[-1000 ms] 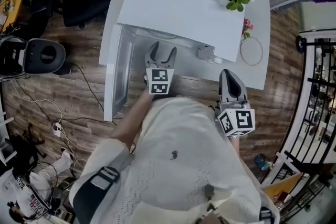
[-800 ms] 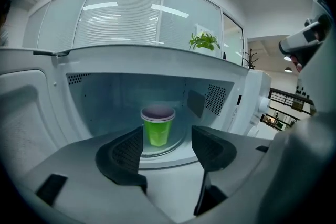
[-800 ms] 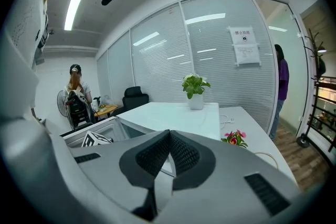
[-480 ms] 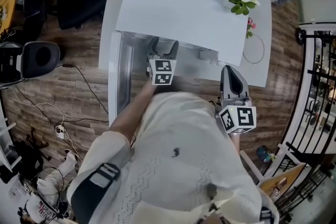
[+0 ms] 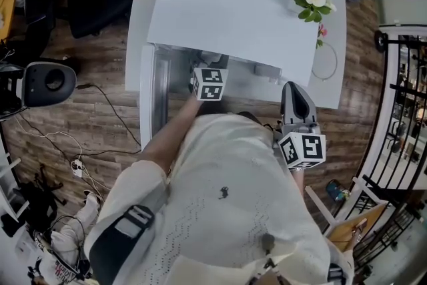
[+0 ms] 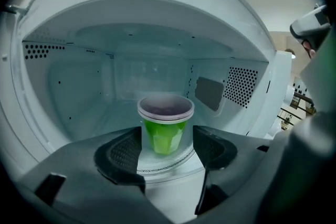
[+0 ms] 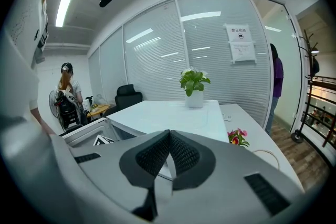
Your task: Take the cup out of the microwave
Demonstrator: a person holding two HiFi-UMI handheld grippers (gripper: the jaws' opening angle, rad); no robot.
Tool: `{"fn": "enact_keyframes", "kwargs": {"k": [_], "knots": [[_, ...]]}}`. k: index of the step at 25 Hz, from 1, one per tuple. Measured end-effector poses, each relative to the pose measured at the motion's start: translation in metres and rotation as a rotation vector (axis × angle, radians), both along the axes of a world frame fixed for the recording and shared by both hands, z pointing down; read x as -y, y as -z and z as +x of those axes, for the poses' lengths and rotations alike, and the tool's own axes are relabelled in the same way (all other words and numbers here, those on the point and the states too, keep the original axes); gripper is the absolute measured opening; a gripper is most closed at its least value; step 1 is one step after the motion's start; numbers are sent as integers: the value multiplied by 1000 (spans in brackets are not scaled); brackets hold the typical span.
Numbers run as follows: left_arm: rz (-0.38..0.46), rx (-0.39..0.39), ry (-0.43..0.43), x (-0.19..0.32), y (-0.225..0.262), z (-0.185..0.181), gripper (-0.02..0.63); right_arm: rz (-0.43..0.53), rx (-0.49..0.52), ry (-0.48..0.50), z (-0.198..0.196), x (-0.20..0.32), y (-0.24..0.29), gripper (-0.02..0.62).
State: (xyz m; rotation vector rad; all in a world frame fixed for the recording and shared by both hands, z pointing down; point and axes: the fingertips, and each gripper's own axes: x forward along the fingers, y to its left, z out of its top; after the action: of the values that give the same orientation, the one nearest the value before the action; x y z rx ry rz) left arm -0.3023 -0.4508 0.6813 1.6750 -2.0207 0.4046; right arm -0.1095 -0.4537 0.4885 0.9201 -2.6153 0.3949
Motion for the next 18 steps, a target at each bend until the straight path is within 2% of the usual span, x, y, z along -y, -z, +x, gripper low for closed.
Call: {"fn": "enact_keyframes", "kwargs": {"k": [4, 7, 8, 9, 18], "knots": [[-11, 3, 0, 4, -3, 0, 310, -1, -4, -16, 5, 0, -2, 9], [-27, 34, -1, 4, -6, -2, 308, 4, -3, -28, 8, -1, -4, 9], [-30, 47, 2, 4, -6, -3, 300, 5, -2, -31, 9, -1, -4, 9], [-32, 57, 7, 3, -5, -3, 262, 6, 0, -33, 10, -1, -3, 9], [-21, 93, 13, -5, -2, 3, 245, 1, 20, -43, 24, -6, -5, 9]]}}
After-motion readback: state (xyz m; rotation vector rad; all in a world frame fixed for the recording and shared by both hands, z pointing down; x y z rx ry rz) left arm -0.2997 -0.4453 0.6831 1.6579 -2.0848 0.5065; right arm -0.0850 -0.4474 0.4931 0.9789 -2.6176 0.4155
